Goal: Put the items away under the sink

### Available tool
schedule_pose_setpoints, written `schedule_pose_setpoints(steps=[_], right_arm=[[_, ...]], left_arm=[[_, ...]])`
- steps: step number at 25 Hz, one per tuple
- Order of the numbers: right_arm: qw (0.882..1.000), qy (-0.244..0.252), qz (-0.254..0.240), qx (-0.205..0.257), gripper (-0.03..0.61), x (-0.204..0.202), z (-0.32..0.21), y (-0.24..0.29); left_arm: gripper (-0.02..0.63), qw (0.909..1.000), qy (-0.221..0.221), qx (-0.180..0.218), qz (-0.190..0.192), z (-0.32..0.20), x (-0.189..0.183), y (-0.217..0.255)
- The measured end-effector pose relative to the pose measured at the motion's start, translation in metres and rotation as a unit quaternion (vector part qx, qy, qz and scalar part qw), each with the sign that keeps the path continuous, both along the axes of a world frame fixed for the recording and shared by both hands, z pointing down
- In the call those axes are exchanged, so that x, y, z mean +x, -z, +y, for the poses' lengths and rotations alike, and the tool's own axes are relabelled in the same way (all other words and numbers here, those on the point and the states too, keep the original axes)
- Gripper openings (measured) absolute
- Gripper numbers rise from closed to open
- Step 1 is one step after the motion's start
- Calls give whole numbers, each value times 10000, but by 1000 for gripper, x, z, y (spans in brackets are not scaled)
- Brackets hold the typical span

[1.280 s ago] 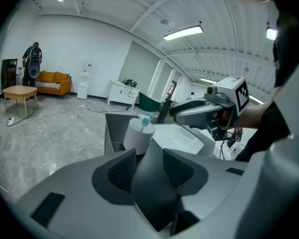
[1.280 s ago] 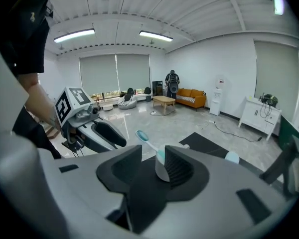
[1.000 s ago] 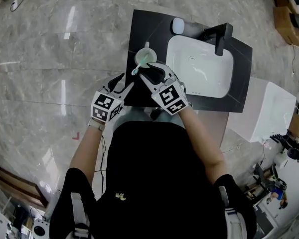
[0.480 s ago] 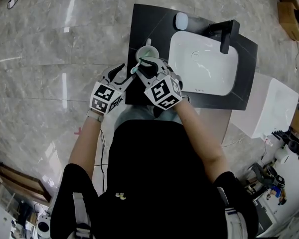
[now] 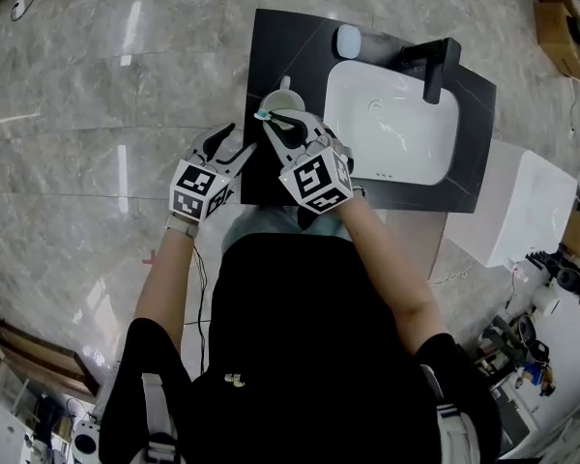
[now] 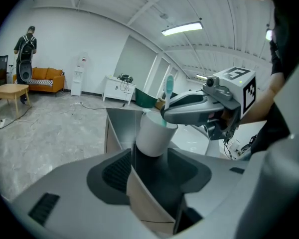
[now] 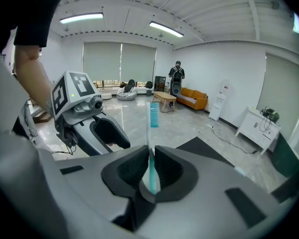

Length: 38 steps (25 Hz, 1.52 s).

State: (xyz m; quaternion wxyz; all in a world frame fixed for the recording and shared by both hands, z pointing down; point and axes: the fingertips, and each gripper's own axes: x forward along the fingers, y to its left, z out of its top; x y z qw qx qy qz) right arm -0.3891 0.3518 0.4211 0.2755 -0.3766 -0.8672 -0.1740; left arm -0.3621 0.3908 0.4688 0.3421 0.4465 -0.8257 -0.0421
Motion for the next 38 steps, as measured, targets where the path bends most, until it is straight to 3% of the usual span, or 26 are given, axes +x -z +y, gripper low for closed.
schedule_pose_setpoints(steps=[3,8,15,27,38], right_arm=[[9998,-154,15,-124,52,-3,-5,4],[9953,-640,81,-720,51,-12,-20,21],[9850,-1278,-179,-1146,51,-20,-57,56],[9750,-1851,-402,-1161,51,-7,-108,77],[9540,-2532,-600,-1492,51,-8,-150,102]], left_arm=[[227,10000,-7,10,-43,1,0,2],[230,9997,-118,138,-157,-9,0,9],[230,9991,-181,337,-179,-26,-10,17],[244,9939,-1009,194,-403,-60,-10,14],[244,9814,-1865,260,-369,-84,17,18]])
